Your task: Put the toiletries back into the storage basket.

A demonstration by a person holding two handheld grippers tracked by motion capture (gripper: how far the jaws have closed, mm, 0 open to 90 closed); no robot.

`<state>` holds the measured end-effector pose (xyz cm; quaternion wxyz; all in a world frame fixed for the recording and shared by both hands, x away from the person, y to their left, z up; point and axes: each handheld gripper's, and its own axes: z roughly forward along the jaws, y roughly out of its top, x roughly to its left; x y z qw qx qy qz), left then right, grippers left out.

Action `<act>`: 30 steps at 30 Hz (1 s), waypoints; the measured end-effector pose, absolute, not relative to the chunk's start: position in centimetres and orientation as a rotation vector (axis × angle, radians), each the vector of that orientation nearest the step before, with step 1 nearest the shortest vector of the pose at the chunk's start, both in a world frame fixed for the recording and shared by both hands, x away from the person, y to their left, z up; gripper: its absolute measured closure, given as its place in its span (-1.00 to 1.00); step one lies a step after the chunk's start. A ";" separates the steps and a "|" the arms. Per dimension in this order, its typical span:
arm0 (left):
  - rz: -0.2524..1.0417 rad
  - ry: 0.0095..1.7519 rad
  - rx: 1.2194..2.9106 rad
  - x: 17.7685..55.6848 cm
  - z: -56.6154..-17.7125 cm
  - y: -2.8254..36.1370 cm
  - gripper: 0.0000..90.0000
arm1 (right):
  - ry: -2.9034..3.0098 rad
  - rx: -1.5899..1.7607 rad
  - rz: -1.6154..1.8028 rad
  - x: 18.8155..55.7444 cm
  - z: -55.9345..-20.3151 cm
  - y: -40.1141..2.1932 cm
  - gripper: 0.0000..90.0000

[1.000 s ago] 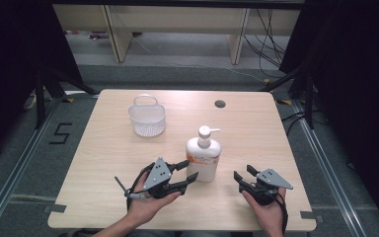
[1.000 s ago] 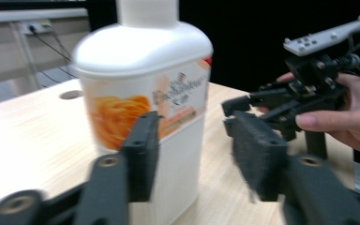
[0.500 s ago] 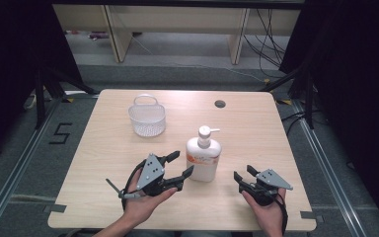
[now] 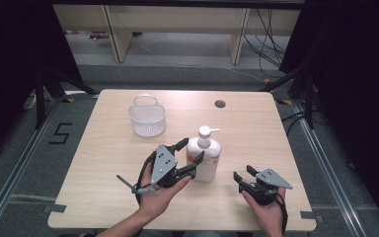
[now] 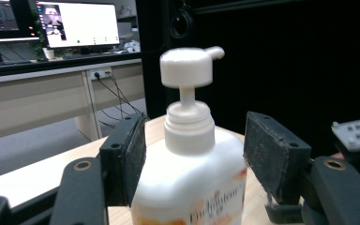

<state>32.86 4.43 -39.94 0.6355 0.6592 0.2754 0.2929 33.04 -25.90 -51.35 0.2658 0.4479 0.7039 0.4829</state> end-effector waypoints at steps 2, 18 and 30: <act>0.680 0.630 1.493 33.1 -39.6 4.0 -0.14 | 1.909 1.228 1.309 33.1 -51.4 -25.7 -0.08; 0.719 0.728 1.485 35.2 -39.1 1.3 -0.12 | 1.908 1.219 1.318 33.1 -51.4 -25.8 -0.09; 0.727 0.754 1.497 35.7 -38.4 0.9 -0.05 | 1.909 1.224 1.309 33.1 -51.3 -25.9 -0.09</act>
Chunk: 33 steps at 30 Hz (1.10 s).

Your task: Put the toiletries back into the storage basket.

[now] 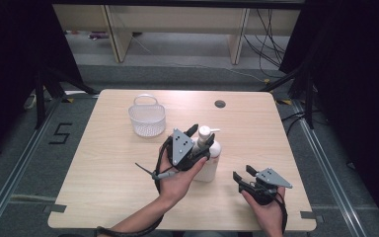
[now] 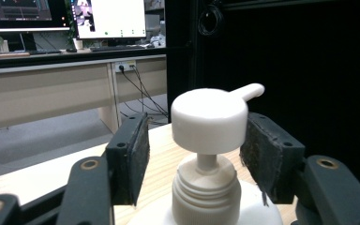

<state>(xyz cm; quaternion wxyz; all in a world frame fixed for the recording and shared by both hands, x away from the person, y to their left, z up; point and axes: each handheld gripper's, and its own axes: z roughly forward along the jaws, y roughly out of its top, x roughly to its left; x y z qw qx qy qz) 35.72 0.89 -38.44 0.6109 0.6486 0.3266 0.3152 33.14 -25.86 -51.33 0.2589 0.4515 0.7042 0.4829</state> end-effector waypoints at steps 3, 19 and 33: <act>0.727 0.760 1.496 35.8 -38.3 0.8 -0.01 | 1.916 1.232 1.323 33.2 -51.4 -25.8 -0.09; 0.715 0.767 1.522 36.0 -37.9 0.1 0.29 | 1.918 1.236 1.317 33.1 -51.3 -25.8 -0.10; 0.689 0.748 1.524 36.1 -37.2 1.1 0.31 | 1.920 1.239 1.319 33.1 -51.3 -25.8 -0.10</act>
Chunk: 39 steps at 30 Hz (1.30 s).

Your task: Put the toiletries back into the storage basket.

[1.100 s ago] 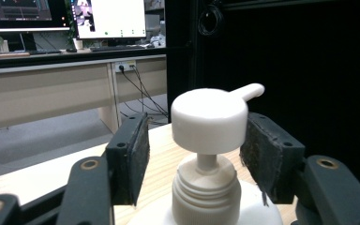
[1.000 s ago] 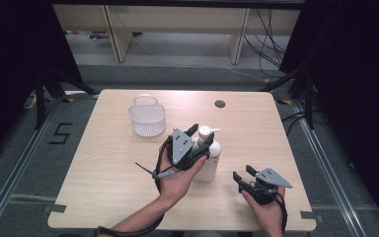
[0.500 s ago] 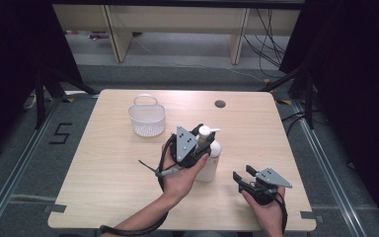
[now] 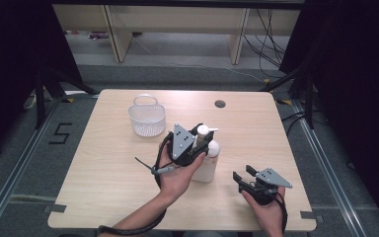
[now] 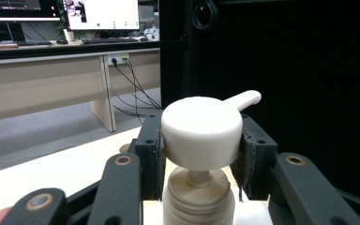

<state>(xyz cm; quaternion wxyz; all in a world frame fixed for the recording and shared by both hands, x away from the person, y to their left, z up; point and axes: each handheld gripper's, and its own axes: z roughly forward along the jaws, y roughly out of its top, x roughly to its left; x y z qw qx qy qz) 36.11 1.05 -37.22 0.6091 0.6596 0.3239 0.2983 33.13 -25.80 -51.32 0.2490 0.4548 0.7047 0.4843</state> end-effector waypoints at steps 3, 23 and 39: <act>0.696 0.741 1.513 36.1 -36.6 1.4 0.31 | 1.922 1.229 1.316 33.2 -51.4 -25.8 -0.10; 0.763 0.772 1.479 37.3 -33.8 5.6 0.31 | 1.911 1.223 1.303 33.2 -51.3 -25.8 -0.10; 0.815 0.813 1.445 38.5 -32.9 9.0 0.31 | 1.910 1.223 1.302 33.2 -51.3 -25.8 -0.09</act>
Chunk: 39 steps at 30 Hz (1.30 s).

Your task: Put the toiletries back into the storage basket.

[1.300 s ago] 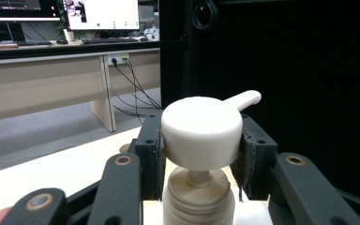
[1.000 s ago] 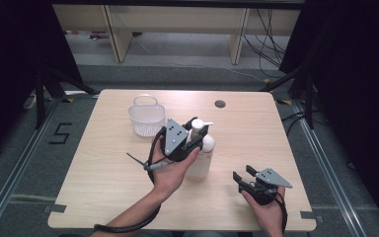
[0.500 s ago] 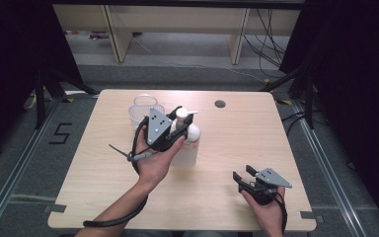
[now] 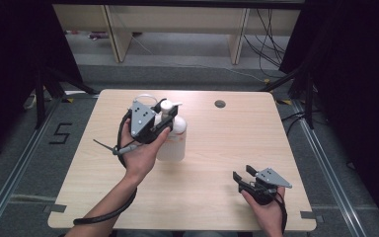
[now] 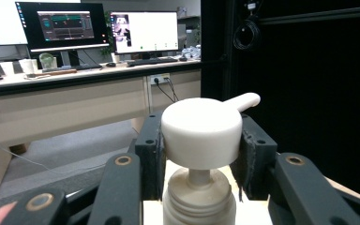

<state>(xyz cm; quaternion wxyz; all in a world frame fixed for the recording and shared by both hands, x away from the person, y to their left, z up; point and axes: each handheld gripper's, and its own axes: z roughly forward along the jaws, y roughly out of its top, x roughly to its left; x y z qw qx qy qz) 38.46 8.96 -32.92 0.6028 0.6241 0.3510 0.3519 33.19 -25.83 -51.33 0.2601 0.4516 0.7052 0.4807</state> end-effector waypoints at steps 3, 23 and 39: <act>0.834 0.807 1.442 38.7 -32.8 9.6 0.31 | 1.917 1.254 1.318 33.1 -51.3 -25.7 -0.09; 0.852 0.894 1.399 38.9 -32.4 12.7 0.31 | 1.911 1.242 1.328 33.2 -51.4 -25.7 -0.09; 0.906 0.928 1.406 39.3 -32.4 15.3 0.31 | 1.909 1.230 1.309 33.2 -51.4 -25.7 -0.09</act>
